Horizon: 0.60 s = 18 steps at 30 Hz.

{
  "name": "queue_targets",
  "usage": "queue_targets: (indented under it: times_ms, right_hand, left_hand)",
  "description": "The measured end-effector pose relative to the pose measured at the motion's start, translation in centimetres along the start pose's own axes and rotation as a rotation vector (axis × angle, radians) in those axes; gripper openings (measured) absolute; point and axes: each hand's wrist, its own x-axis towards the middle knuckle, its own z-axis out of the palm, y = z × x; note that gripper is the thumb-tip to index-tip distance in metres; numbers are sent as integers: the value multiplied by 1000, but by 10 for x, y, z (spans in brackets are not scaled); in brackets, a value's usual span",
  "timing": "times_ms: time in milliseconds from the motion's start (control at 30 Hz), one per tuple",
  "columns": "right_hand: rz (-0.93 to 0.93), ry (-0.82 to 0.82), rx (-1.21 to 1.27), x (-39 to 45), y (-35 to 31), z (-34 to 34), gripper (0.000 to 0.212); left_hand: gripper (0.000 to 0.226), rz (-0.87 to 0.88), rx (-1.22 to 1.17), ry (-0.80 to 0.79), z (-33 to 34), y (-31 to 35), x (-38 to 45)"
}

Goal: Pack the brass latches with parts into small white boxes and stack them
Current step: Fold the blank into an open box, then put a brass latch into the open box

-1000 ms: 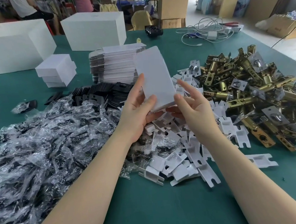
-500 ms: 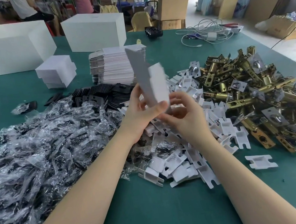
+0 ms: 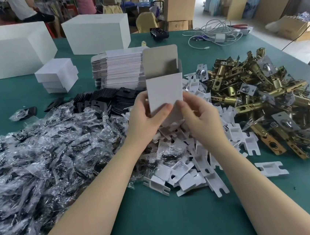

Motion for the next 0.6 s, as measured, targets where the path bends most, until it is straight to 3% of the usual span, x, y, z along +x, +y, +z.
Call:
queue_targets:
  times_ms: [100,167,267,400,467,600]
  right_hand:
    - [15,242,-185,14,0,-24,35]
    - [74,284,-385,31,4,-49,37]
    - [184,155,-777,60,9,-86,33]
    - [286,-156,-1189,86,12,-113,21]
    - [266,-283,-1261,91,13,-115,21]
    - [159,-385,-1276,103,14,-110,34]
  left_hand:
    - [45,-37,79,-98,1,-7,-1]
    - [49,-69,64,-117,2,-10,0]
    - [50,-90,16,-88,2,-9,2]
    - [56,-110,-48,-92,3,-12,2]
    - [54,-127,-82,-100,3,-14,2]
    - [52,-151,-119,-103,3,-16,2]
